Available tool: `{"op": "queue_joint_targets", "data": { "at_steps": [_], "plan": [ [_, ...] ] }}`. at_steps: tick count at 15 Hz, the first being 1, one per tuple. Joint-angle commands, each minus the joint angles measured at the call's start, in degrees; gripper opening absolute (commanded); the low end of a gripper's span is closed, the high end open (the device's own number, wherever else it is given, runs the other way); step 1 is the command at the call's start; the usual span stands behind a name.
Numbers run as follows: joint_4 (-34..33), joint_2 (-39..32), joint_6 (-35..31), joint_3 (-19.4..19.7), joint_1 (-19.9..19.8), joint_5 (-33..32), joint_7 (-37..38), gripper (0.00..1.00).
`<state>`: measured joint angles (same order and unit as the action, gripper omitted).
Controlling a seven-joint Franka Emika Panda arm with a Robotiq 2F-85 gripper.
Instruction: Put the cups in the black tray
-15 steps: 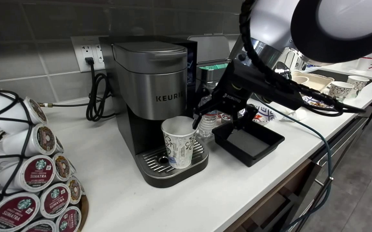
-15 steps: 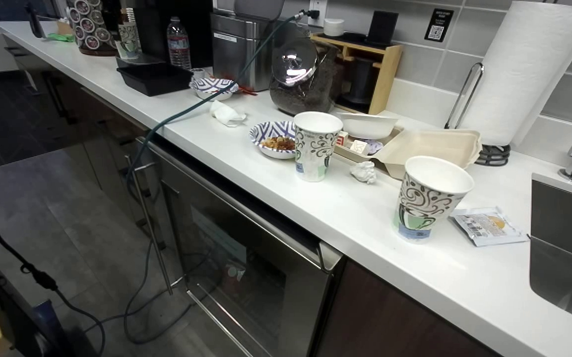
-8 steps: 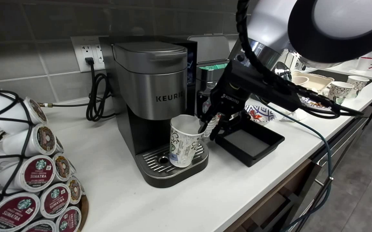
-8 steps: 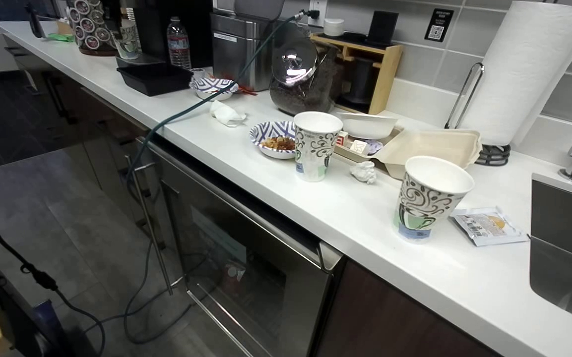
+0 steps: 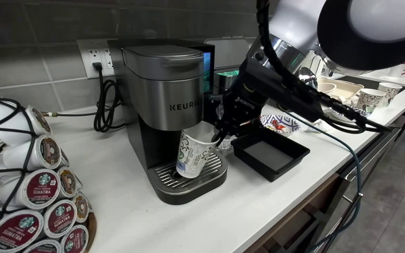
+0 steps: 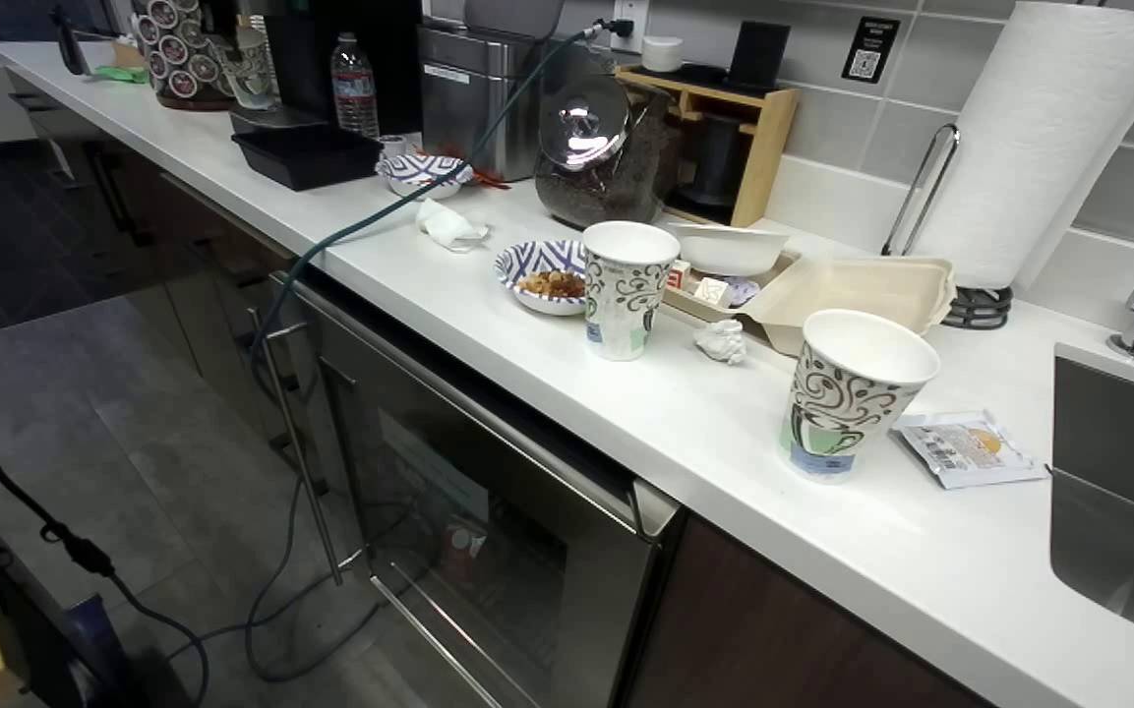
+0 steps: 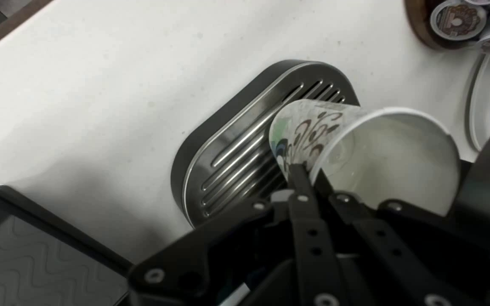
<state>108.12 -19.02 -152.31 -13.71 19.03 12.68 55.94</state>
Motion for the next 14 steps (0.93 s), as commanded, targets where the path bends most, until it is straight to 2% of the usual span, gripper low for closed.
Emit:
{"op": "queue_joint_targets", "data": {
  "at_steps": [1,5,11,13,14],
  "plan": [
    [3.2,4.0,-0.2,1.8,-0.2,-0.7,-1.1,0.01],
    [7.6,8.8,2.7,5.2,-1.1,-6.0,-2.6,0.01],
    [14.3,17.7,8.5,5.6,-4.6,-7.9,-8.3,0.01],
    [14.9,19.1,10.9,6.3,-5.6,-12.3,-5.6,0.01],
    [14.8,19.0,11.4,6.6,-6.2,-16.5,-2.1,0.01]
  ]
}}
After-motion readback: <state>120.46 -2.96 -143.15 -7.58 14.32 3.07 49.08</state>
